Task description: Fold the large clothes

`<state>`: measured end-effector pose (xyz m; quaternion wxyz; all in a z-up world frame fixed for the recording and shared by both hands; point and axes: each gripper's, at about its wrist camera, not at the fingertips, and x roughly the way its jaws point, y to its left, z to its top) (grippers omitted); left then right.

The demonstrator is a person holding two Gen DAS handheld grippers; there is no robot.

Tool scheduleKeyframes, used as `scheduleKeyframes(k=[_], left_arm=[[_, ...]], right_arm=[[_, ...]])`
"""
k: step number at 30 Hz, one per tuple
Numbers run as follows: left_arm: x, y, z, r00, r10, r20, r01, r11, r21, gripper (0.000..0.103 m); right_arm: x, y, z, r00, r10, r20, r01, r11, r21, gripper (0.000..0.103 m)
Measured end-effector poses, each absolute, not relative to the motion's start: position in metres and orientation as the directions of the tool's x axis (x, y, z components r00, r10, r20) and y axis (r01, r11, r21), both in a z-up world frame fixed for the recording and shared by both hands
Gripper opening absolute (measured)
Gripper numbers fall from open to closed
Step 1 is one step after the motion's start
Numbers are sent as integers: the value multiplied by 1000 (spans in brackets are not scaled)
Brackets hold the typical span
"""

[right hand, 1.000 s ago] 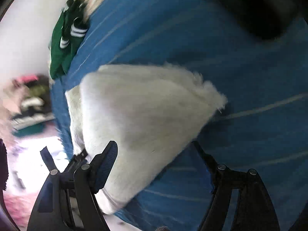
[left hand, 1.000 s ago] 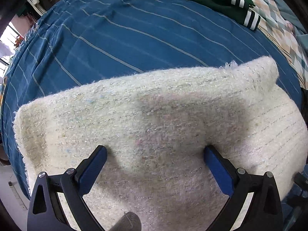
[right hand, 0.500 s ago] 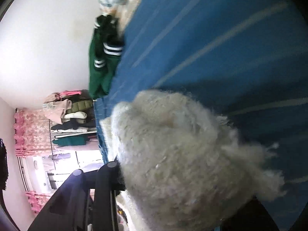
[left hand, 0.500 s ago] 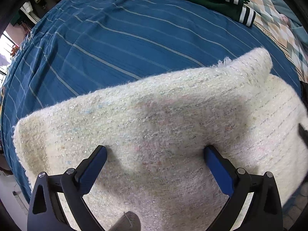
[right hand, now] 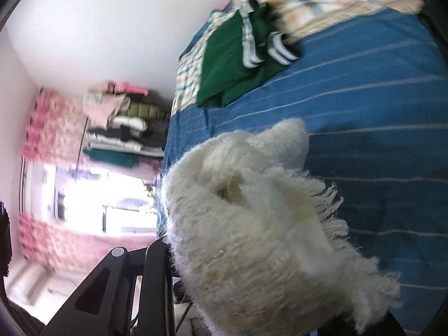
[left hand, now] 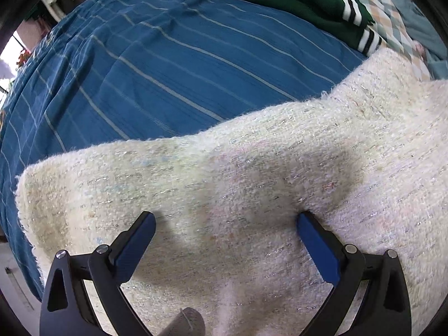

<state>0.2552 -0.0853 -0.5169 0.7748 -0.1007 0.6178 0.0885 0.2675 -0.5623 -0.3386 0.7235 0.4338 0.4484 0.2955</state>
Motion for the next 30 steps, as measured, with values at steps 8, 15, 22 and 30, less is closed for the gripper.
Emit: scheduleKeyframes(k=[8,15,22,30], left_arm=[[215,-37,-486,255,21,-967,-397,914,-85,103],[78,70,-441,244,82,-966,-652,752,-101,103],[-60,144,-448,103,184,-978,-813,582,23,103],[-115,169,-450,116,133,-984,-884,467,-41,103]], right_arm=[[257,-474,-274,337,828,-449,-211,531,820,32],[212,-326,-225,147,837,-527,-464,528,711,32],[136,-132,-284,0,659,-752,-667,560,491,32],[98,-55,-326,-114,513,-851,-765,501,405,77]])
